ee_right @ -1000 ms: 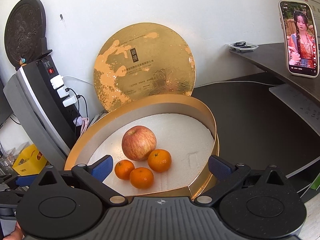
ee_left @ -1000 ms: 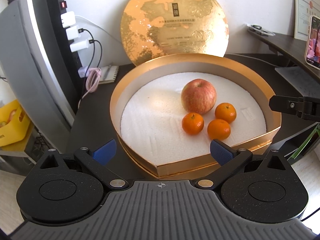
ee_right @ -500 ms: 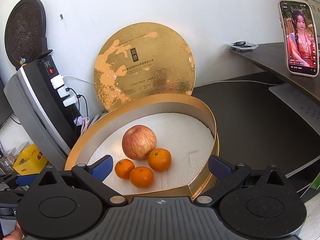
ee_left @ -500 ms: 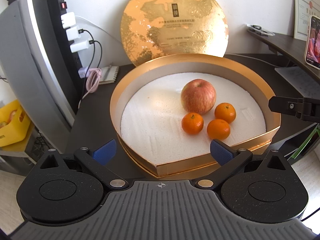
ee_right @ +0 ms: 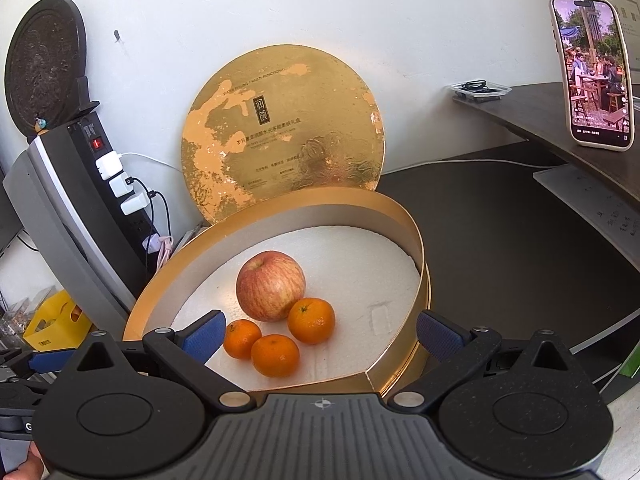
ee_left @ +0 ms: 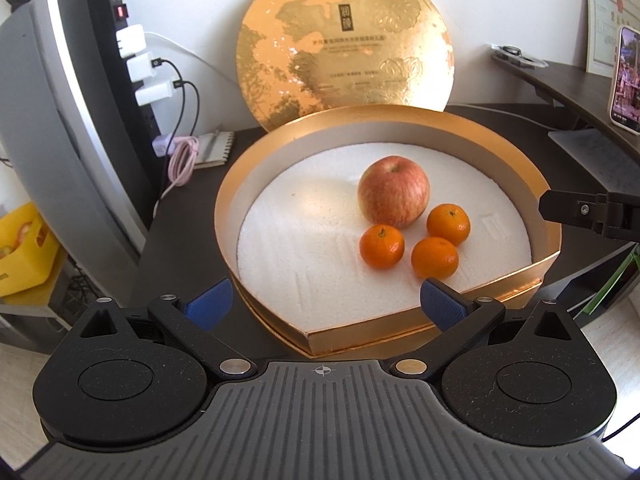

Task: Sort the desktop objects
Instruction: 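Raise the open right gripper away from the box, then move both open grippers to the rim of the gold lid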

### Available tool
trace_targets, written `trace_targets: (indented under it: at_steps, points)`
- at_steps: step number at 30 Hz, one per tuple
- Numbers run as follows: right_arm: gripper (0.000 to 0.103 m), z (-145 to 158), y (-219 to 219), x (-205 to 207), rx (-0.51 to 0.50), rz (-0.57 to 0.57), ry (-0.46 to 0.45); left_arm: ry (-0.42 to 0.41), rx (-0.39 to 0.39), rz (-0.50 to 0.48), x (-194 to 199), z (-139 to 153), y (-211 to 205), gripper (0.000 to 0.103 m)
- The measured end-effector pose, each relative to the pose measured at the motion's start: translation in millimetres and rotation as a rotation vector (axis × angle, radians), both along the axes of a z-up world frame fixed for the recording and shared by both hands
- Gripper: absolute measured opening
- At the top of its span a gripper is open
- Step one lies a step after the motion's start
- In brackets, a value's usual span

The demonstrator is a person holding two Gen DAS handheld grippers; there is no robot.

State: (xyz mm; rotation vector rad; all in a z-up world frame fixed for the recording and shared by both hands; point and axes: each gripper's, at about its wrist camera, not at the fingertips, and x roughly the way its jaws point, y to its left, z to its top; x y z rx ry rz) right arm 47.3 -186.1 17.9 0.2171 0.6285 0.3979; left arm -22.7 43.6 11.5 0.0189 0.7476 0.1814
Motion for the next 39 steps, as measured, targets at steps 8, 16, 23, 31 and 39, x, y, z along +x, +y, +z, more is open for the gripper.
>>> trace_targets:
  at_steps: [8, 16, 23, 31, 39]
  points:
    - [0.103, 18.5, -7.6, 23.3, -0.045, -0.008, -0.102, -0.062, -0.02, -0.021, 19.5, 14.0, 19.2, 0.103]
    - [0.103, 41.0, -10.2, 87.5, -0.062, 0.056, -0.24, -0.165, 0.03, 0.01, 72.3, 38.2, 64.1, 0.103]
    - [0.103, 46.8, -3.7, 168.3, -0.003, 0.119, -0.34, -0.24, 0.034, -0.02, 142.9, 42.8, 111.6, 0.103]
    - [0.103, 20.8, 19.4, 264.8, -0.019, 0.117, -0.347, -0.266, 0.029, -0.075, 239.0, 19.1, 137.6, 0.103]
    - [0.103, -5.6, 22.7, 317.5, 0.052, 0.132, -0.344, -0.335, -0.192, -0.134, 288.3, -8.8, 175.2, 0.103]
